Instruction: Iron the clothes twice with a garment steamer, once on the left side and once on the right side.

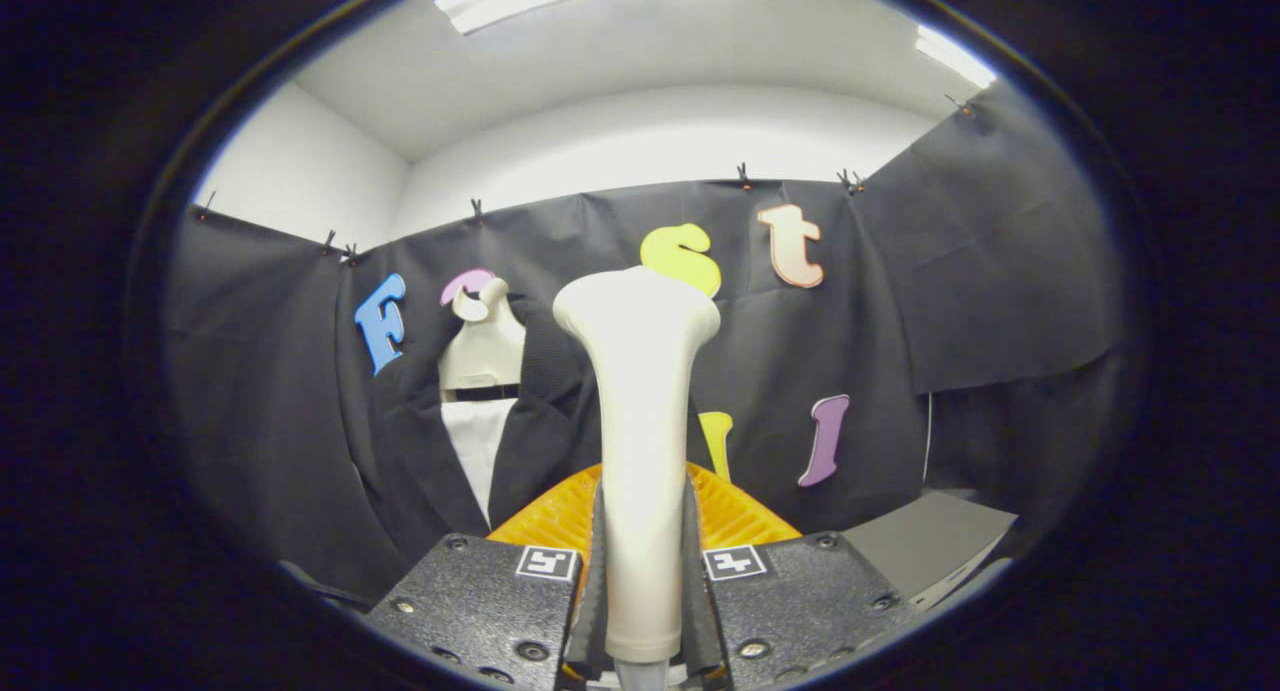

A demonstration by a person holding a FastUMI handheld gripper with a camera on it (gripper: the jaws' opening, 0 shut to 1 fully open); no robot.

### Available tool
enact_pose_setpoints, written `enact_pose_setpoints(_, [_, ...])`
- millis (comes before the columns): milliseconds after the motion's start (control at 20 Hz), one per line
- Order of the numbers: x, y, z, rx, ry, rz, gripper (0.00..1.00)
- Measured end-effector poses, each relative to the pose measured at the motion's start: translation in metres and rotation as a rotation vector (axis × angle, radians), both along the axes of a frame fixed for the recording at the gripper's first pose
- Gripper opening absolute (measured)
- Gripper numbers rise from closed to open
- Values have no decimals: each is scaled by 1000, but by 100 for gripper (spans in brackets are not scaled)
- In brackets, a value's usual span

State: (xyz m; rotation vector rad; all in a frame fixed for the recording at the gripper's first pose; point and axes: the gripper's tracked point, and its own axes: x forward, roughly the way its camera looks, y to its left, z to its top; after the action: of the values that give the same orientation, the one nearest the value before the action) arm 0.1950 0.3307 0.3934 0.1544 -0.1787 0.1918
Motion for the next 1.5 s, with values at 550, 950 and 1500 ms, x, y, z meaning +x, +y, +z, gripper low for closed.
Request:
enact_pose_setpoints(550, [42,51,-38,-79,56,-25,33])
enact_pose_setpoints(950, [36,41,-79,-120,99,-47,33])
enact_pose_setpoints(1500, [22,30,-149,-149,226,-13,33])
